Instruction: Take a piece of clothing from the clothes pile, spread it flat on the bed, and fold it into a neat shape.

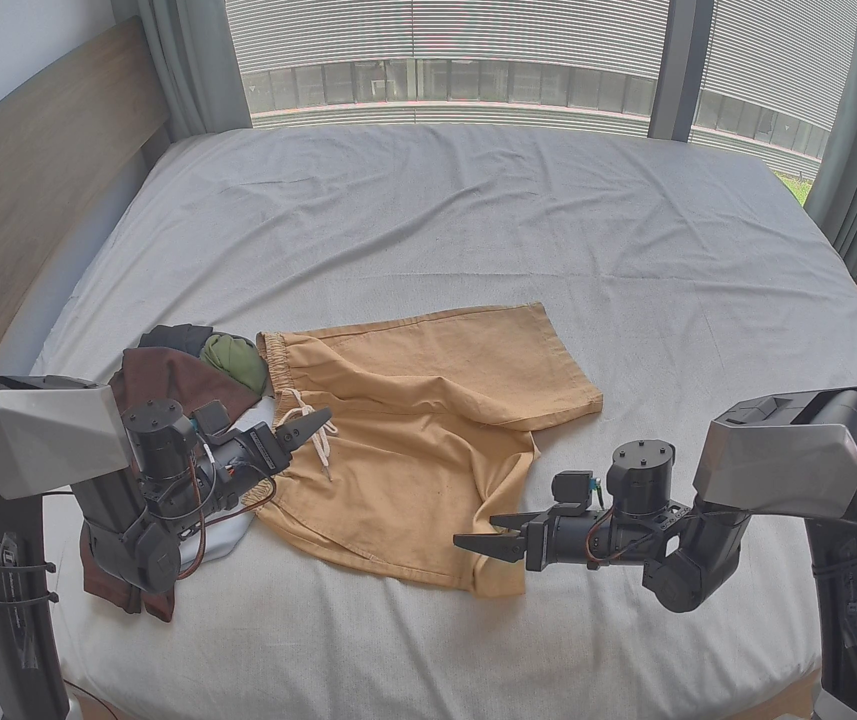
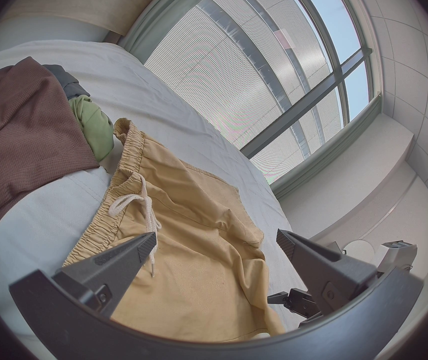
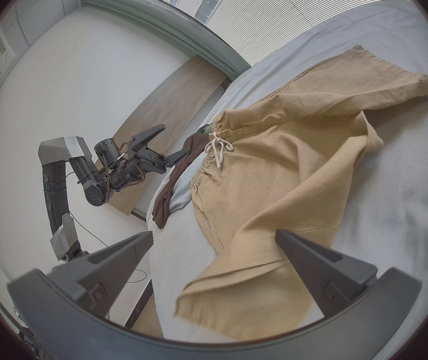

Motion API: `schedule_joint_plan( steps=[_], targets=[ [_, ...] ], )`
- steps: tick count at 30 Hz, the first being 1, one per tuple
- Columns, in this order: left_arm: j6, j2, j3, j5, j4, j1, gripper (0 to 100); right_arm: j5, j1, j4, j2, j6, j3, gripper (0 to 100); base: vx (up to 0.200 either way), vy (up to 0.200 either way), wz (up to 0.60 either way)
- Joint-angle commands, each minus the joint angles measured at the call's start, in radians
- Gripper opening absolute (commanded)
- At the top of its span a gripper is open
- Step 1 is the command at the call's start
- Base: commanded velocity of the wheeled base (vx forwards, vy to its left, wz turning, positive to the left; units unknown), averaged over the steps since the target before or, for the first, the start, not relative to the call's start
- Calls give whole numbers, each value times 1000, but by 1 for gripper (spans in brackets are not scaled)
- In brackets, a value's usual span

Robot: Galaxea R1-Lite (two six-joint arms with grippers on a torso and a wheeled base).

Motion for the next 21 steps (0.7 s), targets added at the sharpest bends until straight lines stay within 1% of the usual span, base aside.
schedule_joint_plan(
  steps=[1,5,9,11,15,21],
  targets=[
    [0,3,3,0,1,-1,100,-23,12,0,19,-2,-22,100,0,0,0],
    [1,14,-2,0,-1,-1,100,-36,7,-26,19,0,-5,100,0,0,0],
    [12,19,-2,1,-1,-1,100,-39,-16,-59,9,0,6,100,0,0,0],
    [13,26,-3,1,-1,-1,100,-62,-56,-64,4,-2,9,100,0,0,0],
    [13,26,-5,1,-1,-1,100,-68,-102,-64,15,-3,21,100,0,0,0],
    [13,28,-8,1,-1,1,100,-69,-110,-73,39,-8,23,100,0,0,0]
  ],
)
